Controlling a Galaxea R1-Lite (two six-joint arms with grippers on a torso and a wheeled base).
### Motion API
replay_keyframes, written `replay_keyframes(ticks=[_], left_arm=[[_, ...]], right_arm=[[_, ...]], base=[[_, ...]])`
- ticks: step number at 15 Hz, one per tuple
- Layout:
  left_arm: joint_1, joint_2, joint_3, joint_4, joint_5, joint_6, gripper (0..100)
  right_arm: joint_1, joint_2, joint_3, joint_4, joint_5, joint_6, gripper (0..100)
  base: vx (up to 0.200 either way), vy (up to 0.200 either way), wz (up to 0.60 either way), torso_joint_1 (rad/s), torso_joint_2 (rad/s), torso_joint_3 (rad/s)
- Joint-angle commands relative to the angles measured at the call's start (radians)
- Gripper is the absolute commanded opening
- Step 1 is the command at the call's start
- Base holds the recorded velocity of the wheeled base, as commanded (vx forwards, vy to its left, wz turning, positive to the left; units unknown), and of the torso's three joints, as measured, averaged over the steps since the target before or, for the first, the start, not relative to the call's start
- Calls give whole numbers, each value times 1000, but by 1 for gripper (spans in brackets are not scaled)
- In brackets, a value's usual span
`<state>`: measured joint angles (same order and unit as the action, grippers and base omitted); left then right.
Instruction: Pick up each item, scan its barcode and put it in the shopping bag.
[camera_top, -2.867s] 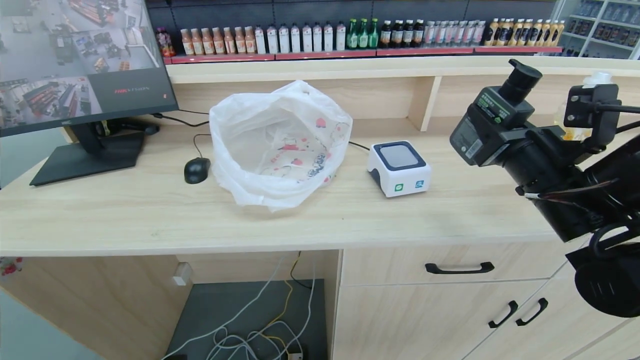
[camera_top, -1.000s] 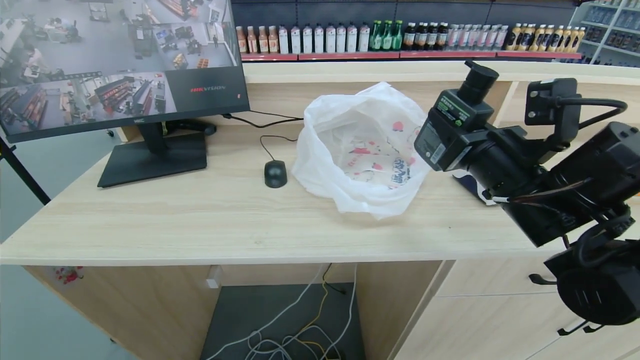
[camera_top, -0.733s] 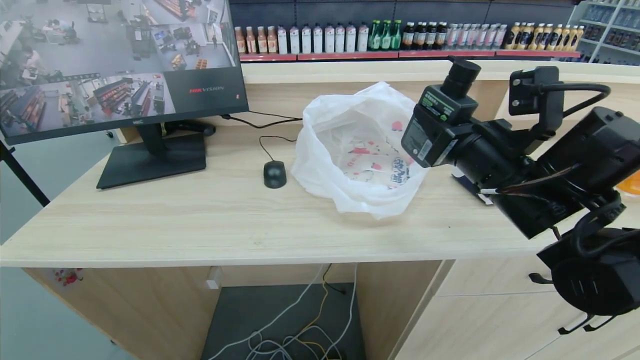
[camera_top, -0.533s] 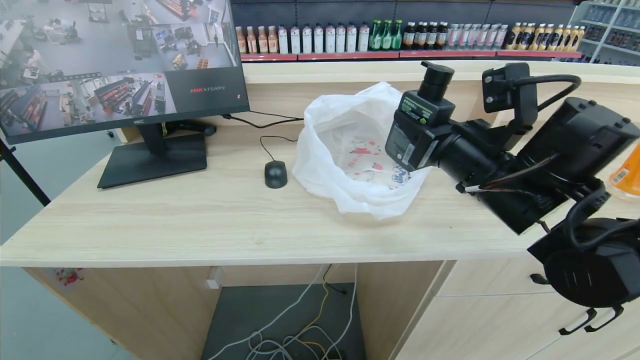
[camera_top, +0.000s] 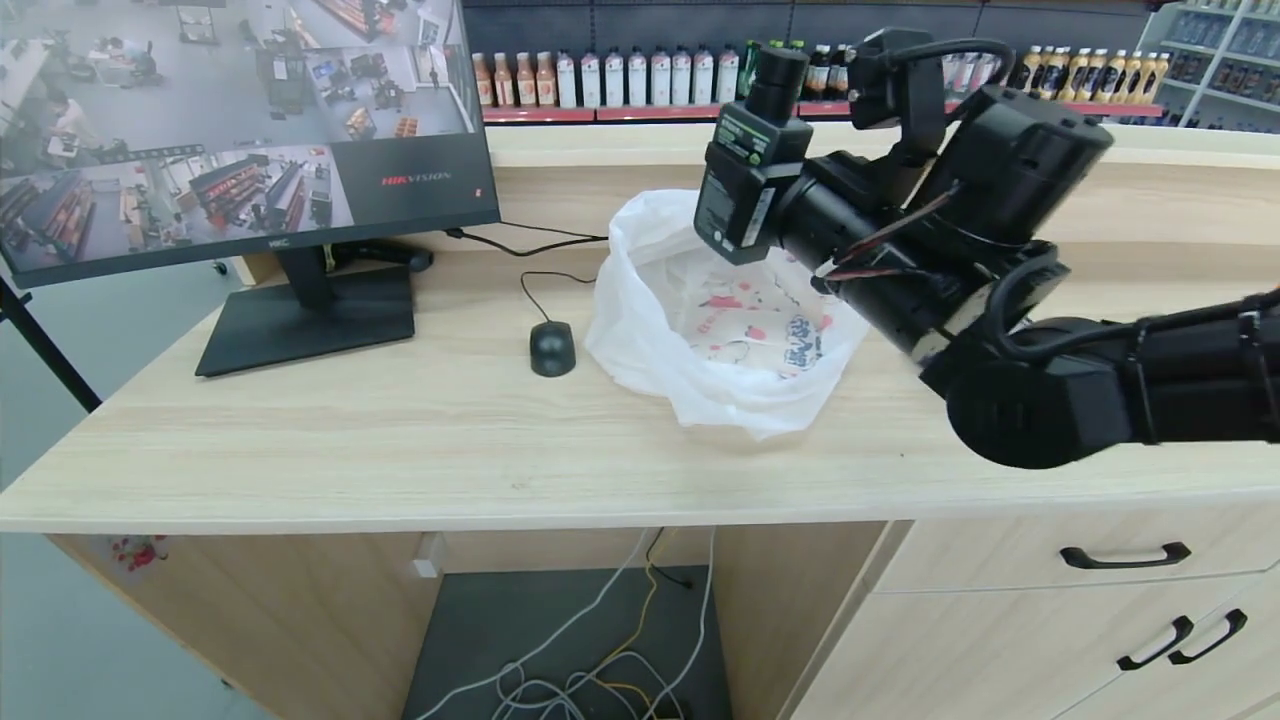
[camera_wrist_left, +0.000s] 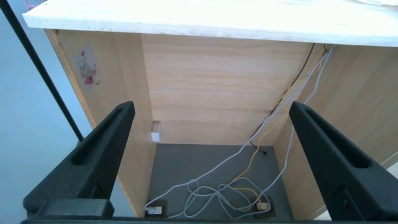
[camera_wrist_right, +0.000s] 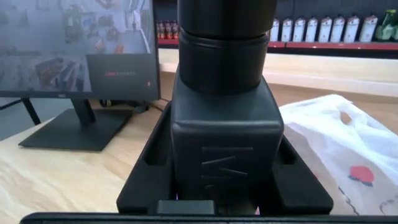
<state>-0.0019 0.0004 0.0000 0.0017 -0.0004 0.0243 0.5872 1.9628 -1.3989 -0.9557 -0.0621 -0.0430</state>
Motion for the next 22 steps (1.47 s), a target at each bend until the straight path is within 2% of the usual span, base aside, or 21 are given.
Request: replay_keyframes(ticks=[1, 11, 16, 22], left_arm=[[0, 0, 0, 0, -1, -1, 100], [0, 0, 0, 0, -1, 5, 100], [0, 0, 0, 0, 0, 5, 100], [0, 0, 0, 0, 0, 5, 100]], right_arm=[[-6, 154, -141, 14, -1, -2, 0], [-92, 278, -189, 12, 1, -2, 0], [-98, 360, -284, 9, -1, 0, 0], [-98, 378, -281, 15, 12, 28, 0]], base=[[0, 0, 0, 0, 0, 0], [0, 0, 0, 0, 0, 0], [0, 0, 0, 0, 0, 0], [0, 0, 0, 0, 0, 0]])
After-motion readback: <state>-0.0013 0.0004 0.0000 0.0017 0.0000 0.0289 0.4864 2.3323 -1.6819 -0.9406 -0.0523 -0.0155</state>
